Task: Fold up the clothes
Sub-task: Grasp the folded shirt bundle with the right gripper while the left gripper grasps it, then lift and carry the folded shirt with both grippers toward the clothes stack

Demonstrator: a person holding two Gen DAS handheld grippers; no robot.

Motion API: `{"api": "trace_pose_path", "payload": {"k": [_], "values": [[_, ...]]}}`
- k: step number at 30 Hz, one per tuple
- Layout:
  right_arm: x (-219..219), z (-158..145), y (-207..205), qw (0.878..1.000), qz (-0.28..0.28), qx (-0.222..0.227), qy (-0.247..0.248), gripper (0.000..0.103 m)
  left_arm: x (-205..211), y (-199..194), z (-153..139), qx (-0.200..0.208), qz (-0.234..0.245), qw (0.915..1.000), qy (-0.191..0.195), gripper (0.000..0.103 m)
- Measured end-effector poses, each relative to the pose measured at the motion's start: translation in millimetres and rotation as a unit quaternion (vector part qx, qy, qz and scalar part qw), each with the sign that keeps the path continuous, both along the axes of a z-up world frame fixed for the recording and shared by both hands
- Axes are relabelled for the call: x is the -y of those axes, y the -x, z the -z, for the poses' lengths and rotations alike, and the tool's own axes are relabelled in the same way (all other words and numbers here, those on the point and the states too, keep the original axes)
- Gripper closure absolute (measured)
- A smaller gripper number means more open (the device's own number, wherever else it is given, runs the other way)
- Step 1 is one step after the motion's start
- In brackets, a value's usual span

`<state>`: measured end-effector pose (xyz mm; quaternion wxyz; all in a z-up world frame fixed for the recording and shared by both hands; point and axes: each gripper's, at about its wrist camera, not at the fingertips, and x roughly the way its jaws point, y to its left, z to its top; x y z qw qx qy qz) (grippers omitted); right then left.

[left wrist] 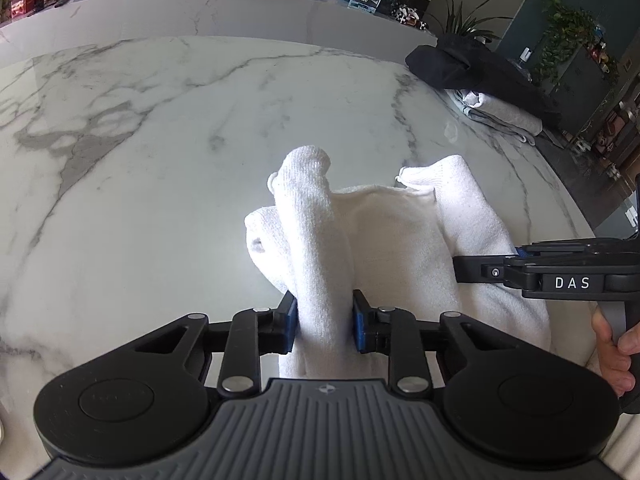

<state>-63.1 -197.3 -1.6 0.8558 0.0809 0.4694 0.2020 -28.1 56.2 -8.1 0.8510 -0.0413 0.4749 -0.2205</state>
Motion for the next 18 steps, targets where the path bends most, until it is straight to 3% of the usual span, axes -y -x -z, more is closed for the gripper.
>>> {"api": "trace_pose_path", "payload": {"k": [7,18], "values": [[19.2,-17.0,8.5,1.000,0.023,0.014,-0.005,0.077,18.3,3.4,-30.1,0.035,0.014,0.9993,0.002,0.081],[67.8,-95.2,12.2,0.994,0.042,0.092,0.028,0.077,87.2,-8.4,-94.9,0.108,0.066,0.9920,-0.001,0.081]]}}
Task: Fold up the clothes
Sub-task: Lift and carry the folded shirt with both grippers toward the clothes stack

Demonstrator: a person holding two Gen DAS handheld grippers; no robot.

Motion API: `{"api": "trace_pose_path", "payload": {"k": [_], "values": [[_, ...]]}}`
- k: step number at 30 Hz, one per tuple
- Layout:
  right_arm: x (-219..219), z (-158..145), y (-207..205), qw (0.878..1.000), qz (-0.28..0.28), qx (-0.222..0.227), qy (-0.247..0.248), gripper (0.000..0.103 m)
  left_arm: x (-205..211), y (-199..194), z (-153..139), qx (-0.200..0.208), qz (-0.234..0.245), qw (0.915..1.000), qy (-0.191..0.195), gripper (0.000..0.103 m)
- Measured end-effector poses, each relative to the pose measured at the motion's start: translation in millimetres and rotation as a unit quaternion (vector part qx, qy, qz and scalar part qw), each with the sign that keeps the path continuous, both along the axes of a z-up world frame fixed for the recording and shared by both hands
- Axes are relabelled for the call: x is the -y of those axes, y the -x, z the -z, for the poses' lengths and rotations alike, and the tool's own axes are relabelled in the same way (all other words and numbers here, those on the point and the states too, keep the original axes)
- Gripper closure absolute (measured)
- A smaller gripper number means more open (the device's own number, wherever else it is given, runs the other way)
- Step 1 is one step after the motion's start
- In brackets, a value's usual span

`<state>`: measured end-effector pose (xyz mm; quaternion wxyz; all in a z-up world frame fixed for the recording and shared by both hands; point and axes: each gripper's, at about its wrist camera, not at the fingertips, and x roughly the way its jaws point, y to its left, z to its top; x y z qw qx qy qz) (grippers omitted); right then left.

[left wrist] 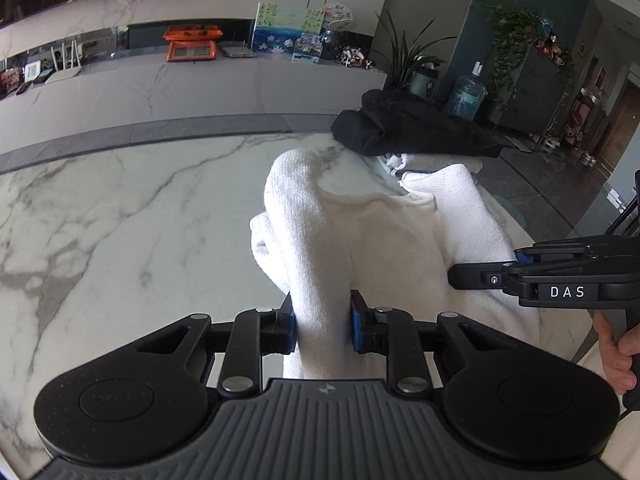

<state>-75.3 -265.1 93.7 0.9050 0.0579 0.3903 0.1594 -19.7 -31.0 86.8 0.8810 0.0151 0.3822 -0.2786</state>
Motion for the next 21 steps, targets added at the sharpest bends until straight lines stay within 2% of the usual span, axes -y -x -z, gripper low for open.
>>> {"api": "trace_pose_path", "payload": {"k": [7,11,21], "values": [[51.6,-45.2,-18.4,0.999,0.034,0.029,0.010,0.077,58.1,-28.1,-36.1,0.032,0.038,0.9988,0.001,0.081],[83.5,-65.8,-38.3,0.998,0.051,0.040,0.010,0.077,96.9,-56.5,-52.1,0.046,0.058,0.9972,0.003,0.081],[175.4,-102.5,-142.8,0.995,0.073,0.064,0.029,0.077,181.8,-149.4,-65.8,0.057,0.077,0.9950,0.029,0.081]]}}
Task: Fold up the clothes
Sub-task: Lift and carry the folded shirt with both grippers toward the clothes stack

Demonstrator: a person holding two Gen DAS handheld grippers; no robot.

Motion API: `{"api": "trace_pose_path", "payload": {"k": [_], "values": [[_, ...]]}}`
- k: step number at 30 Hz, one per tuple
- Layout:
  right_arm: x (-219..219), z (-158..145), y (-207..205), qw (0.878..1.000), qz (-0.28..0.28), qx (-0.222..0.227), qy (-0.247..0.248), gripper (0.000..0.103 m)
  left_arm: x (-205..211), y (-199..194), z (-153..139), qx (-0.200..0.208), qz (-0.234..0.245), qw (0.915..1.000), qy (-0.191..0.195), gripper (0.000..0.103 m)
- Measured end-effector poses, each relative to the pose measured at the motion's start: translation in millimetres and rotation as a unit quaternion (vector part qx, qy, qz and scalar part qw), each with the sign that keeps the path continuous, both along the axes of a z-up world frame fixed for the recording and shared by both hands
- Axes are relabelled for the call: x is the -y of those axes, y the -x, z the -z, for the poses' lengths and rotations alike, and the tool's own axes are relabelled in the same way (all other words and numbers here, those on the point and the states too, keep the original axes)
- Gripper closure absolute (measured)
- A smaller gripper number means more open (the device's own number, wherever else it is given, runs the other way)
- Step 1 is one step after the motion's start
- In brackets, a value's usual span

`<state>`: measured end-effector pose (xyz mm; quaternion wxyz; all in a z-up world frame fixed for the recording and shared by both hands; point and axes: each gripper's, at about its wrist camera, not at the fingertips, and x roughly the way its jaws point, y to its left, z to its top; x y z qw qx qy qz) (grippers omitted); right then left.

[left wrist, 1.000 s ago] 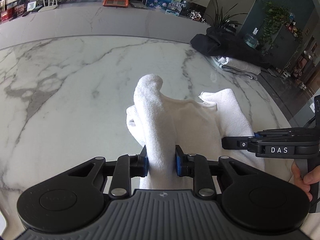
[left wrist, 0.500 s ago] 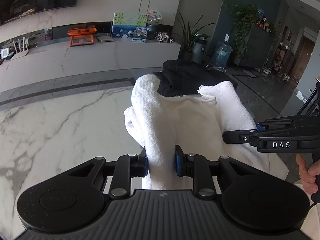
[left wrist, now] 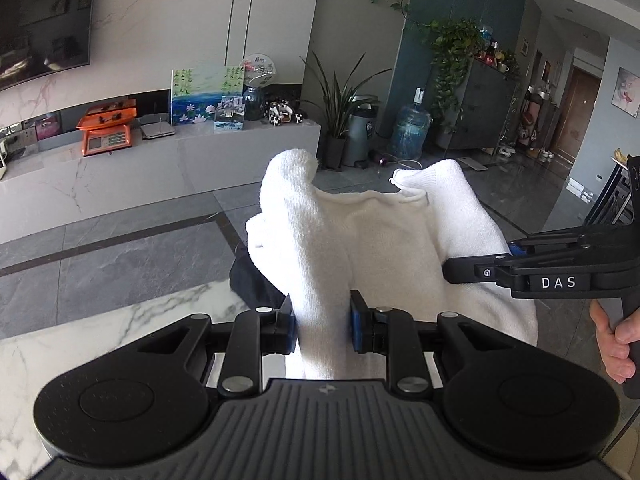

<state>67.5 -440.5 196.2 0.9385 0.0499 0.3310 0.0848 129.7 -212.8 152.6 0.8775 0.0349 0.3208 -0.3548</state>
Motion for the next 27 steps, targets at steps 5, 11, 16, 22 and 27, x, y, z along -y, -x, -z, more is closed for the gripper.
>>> {"api": "trace_pose_path", "payload": {"k": [5,11,16,22,27], "values": [[38.7,3.3,-60.6,1.000,0.010,-0.001,0.009,0.077,34.6,-32.8,8.0,0.018,0.006,0.9998,-0.003,0.081],[72.8,35.9,-126.7,1.000,0.021,-0.014,0.001,0.077,70.3,-84.2,45.5,0.001,-0.001,1.0000,0.001,0.081],[91.1,68.1,-162.5,0.999,0.022,-0.029,-0.007,0.077,77.4,-111.8,74.8,-0.022,-0.004,0.9997,0.000,0.081],[93.7,106.5,-184.3,0.999,0.021,-0.047,0.007,0.074,80.5,-128.8,110.3,-0.032,-0.008,0.9994,-0.010,0.078],[88.9,107.5,-175.5,0.998,0.054,-0.024,0.032,0.062,75.9,-126.9,106.7,-0.006,-0.025,0.9995,-0.017,0.072]]}}
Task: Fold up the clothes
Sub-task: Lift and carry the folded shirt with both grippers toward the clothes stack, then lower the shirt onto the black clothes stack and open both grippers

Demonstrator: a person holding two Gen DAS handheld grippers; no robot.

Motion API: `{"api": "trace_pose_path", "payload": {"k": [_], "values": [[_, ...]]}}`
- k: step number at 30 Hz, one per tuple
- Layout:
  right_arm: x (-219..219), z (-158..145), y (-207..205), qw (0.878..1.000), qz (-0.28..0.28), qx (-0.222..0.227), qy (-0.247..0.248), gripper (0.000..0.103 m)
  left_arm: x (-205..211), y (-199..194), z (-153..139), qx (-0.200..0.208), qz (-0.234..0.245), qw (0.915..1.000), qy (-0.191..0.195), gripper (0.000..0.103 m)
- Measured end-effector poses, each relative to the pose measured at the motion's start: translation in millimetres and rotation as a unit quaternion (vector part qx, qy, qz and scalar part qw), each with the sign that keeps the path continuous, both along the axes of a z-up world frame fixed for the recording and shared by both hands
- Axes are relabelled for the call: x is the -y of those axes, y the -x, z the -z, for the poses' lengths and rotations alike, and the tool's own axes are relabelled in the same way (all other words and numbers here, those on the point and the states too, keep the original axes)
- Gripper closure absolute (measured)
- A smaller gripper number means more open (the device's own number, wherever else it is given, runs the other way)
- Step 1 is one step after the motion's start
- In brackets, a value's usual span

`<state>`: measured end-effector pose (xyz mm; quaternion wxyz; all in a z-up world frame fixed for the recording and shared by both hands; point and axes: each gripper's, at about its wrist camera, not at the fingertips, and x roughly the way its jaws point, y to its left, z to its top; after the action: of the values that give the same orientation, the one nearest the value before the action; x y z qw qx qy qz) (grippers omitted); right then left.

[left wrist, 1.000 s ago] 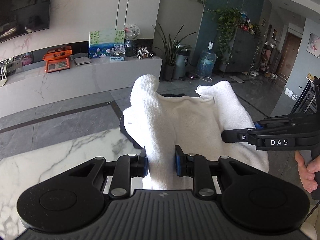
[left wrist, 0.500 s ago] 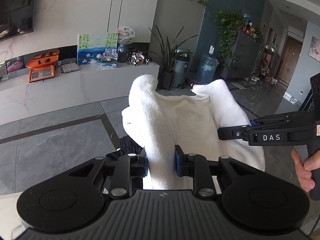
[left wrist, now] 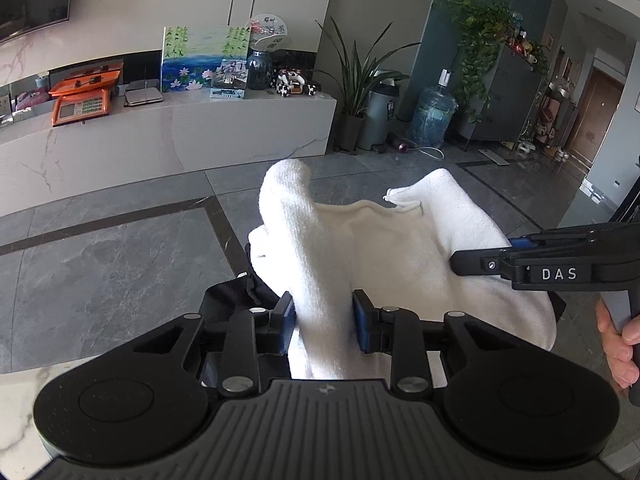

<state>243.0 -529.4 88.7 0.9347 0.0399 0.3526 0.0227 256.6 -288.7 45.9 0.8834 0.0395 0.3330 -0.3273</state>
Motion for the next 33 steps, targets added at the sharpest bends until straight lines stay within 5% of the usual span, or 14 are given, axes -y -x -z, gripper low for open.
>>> {"api": "trace_pose_path", "payload": {"k": [4,9,18,24,33], "values": [[0.5,-20.5,16.8,0.998,0.015,0.050,0.023,0.057,-11.8,18.7,-28.8,0.071,-0.021,0.9972,0.013,0.061],[-15.8,-32.2,36.7,0.996,-0.028,0.081,0.019,0.058,-6.2,45.5,-45.1,0.119,0.009,0.9928,-0.003,0.062],[-34.0,14.8,30.8,0.997,-0.030,0.044,0.058,0.055,24.3,47.1,1.4,0.094,0.008,0.9936,-0.062,0.062],[-23.0,42.6,23.0,0.998,-0.021,0.042,0.032,0.049,27.1,37.3,27.7,0.083,0.005,0.9940,-0.070,0.062],[-20.8,50.4,25.1,0.999,-0.008,0.044,0.016,0.049,23.9,39.6,26.5,0.082,-0.003,0.9943,-0.067,0.062]]}}
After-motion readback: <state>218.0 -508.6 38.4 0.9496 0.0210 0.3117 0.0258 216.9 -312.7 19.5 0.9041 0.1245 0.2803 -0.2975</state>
